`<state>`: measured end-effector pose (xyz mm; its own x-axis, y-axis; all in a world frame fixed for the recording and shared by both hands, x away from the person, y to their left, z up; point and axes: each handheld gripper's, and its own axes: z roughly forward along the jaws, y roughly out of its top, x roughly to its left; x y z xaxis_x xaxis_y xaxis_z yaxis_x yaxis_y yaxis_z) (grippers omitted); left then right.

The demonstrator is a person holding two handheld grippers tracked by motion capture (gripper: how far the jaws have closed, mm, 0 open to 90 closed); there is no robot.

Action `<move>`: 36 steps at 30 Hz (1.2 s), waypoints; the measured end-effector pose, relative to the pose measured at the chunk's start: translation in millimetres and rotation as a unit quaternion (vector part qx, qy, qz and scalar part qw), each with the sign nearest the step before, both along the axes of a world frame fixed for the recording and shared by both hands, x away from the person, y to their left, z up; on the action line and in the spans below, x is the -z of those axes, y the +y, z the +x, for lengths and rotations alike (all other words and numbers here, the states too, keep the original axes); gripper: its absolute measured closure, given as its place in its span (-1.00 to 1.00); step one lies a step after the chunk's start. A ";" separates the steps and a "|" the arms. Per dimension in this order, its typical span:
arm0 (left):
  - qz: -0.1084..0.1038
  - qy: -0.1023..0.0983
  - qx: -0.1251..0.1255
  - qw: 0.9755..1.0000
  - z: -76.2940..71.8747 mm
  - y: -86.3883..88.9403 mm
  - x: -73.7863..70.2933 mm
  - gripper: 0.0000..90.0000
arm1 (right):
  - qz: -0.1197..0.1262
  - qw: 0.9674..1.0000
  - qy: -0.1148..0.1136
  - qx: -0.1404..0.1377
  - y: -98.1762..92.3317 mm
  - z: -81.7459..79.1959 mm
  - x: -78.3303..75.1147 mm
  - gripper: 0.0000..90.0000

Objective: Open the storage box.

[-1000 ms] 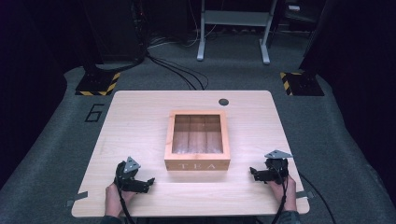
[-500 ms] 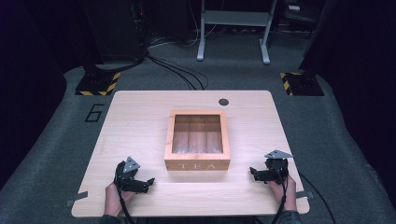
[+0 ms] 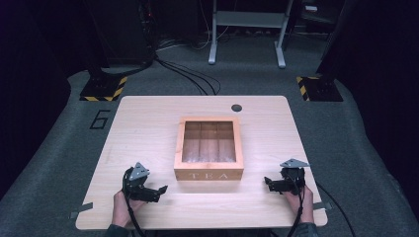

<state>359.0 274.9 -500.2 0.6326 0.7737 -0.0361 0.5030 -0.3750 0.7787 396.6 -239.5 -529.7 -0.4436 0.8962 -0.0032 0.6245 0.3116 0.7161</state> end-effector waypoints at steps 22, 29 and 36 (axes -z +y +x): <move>-0.041 -0.032 0.051 0.997 7.7 -28.2 -15.3 0.66 | 0.000 1.000 0.000 0.000 0.0 0.0 0.0 -1.00; -0.052 -0.029 0.050 0.997 7.4 -27.8 -12.6 0.84 | 0.000 1.000 0.001 0.000 -0.1 0.0 -0.1 -1.00; -0.066 -0.035 0.048 0.996 5.4 -25.4 -13.5 0.93 | 0.000 1.000 0.001 -0.001 -0.1 0.0 -0.2 -1.00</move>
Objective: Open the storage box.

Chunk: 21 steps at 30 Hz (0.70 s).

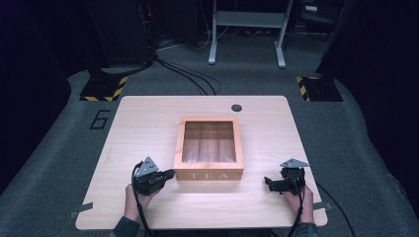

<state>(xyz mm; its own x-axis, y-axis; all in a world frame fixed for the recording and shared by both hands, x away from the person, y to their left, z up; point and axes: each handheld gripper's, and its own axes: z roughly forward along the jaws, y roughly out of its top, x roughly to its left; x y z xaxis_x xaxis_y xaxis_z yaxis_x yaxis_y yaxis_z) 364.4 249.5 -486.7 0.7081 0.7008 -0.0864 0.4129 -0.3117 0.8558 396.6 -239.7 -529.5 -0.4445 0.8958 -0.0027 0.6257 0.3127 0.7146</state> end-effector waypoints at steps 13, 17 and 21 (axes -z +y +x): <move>-0.030 -0.001 -0.001 1.000 1.4 2.3 4.1 0.89 | 0.000 1.000 0.000 0.000 0.1 0.0 0.0 -1.00; -0.038 -0.004 -0.001 0.999 1.3 2.6 4.4 0.89 | 0.000 1.000 0.000 0.000 0.1 0.0 0.1 -1.00; -0.045 -0.013 -0.006 0.999 2.5 2.7 4.5 0.91 | 0.000 1.000 -0.001 0.000 0.1 0.0 0.1 -1.00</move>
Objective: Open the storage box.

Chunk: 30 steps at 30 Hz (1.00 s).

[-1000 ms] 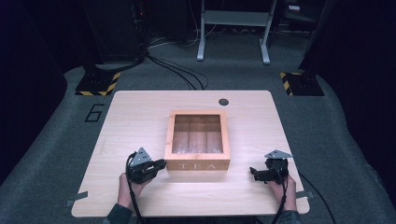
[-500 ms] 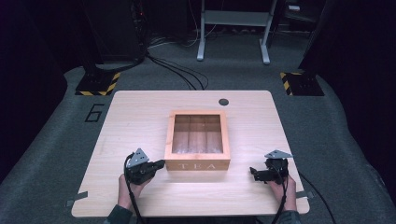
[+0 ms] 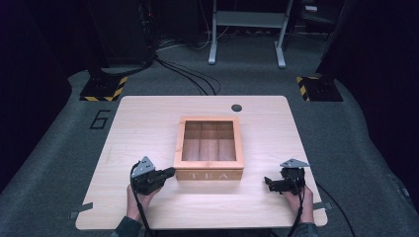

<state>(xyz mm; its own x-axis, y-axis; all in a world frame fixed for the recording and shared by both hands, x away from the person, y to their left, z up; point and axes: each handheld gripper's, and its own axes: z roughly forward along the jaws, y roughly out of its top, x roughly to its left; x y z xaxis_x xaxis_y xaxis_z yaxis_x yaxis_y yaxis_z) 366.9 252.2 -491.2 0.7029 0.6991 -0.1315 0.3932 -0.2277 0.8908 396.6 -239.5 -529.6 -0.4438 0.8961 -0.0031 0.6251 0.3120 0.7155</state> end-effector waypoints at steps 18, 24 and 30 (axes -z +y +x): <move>-0.024 -0.016 0.004 1.000 7.0 0.2 -4.2 0.93 | 0.000 1.000 0.001 0.000 -0.1 0.0 -0.1 -1.00; -0.023 -0.022 0.008 0.999 12.2 -4.1 -4.7 0.93 | 0.000 1.000 -0.001 0.000 0.0 0.0 0.1 -1.00; -0.019 -0.031 0.014 0.999 17.1 -6.7 -7.3 0.93 | 0.000 1.000 0.001 0.000 -0.1 0.0 -0.1 -1.00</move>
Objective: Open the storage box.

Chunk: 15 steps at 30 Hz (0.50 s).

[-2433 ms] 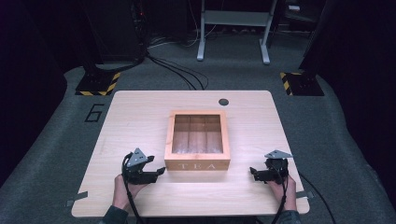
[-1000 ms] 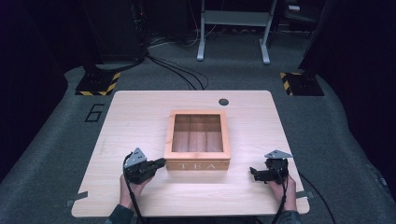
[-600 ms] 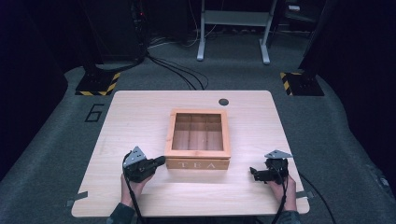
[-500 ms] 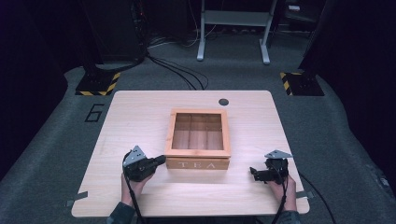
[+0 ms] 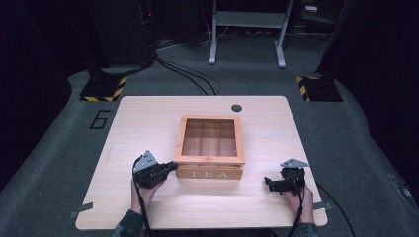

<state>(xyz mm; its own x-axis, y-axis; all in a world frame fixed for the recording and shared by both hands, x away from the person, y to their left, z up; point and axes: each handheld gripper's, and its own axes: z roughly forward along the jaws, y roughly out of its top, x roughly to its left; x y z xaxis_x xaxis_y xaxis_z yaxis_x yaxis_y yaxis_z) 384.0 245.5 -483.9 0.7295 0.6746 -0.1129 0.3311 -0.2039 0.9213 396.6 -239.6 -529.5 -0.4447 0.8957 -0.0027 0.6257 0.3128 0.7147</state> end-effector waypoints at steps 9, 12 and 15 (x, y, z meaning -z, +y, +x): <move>-0.001 -0.013 0.012 1.000 9.6 -5.1 -5.0 0.92 | 0.004 1.000 -0.005 0.004 0.5 -0.2 0.8 -1.00; 0.000 -0.014 0.014 1.000 11.2 -5.9 -8.3 0.92 | 0.005 1.000 -0.004 0.006 0.9 -0.3 0.7 -1.00; 0.004 -0.018 0.018 1.000 13.5 -5.7 -12.7 0.92 | 0.003 1.000 -0.004 0.002 0.1 -0.3 0.6 -1.00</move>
